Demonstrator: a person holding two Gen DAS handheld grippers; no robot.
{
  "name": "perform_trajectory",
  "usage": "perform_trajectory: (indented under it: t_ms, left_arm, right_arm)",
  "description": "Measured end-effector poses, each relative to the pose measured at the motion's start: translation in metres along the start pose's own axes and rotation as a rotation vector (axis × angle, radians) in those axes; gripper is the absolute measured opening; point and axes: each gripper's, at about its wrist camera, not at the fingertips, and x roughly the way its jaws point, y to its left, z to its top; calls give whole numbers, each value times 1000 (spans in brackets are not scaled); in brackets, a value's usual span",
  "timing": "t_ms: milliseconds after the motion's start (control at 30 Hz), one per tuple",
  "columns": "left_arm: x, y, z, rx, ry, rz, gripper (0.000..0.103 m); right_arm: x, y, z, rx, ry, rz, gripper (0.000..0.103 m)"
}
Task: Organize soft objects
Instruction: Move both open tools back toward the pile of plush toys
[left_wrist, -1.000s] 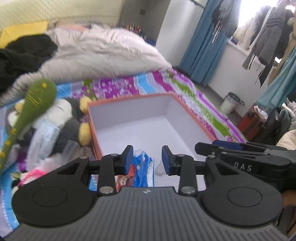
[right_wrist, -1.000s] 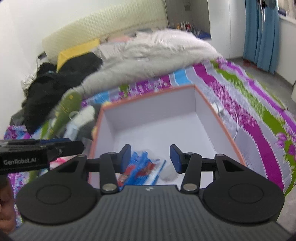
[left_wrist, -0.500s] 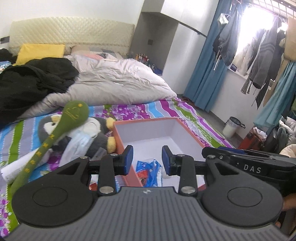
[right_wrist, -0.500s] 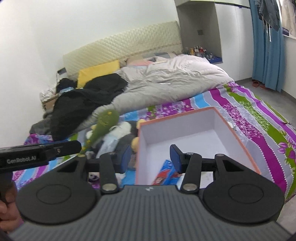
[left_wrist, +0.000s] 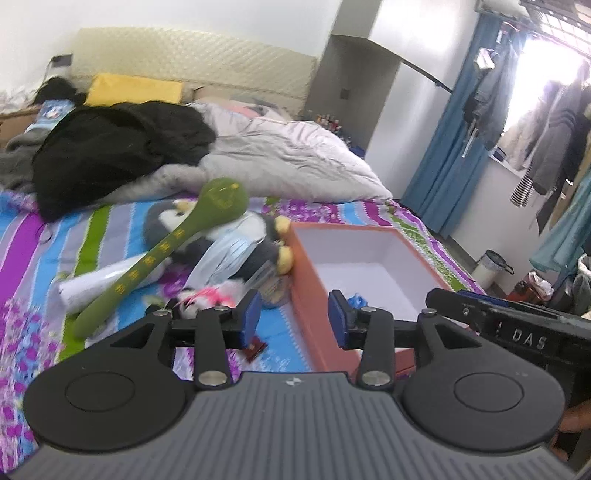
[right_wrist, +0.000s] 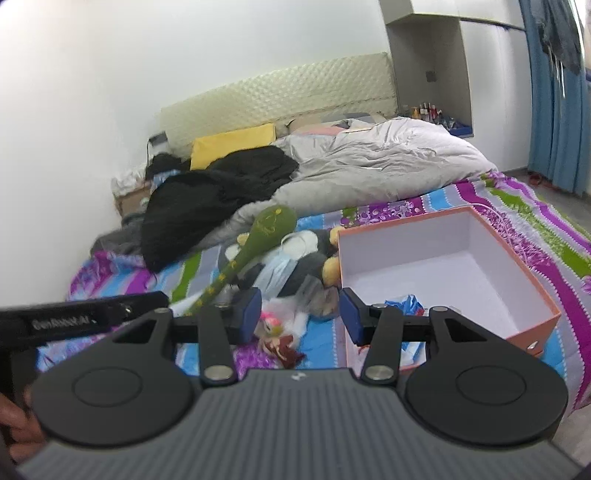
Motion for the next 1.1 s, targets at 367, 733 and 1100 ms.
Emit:
perform_trajectory:
  t_ms: [367,733,1100]
  left_arm:
    - [-25,29,-45,15,30,97,47]
    - [-8,59,-83,-4,121,138,51]
    - [52,96,-76,91,221,197,51]
  right_arm:
    - [-3,35,-46,-44,96,49,50]
    - [16,58,-88,-86,212,82,50]
    - [73,68,-99,-116,253,75,50]
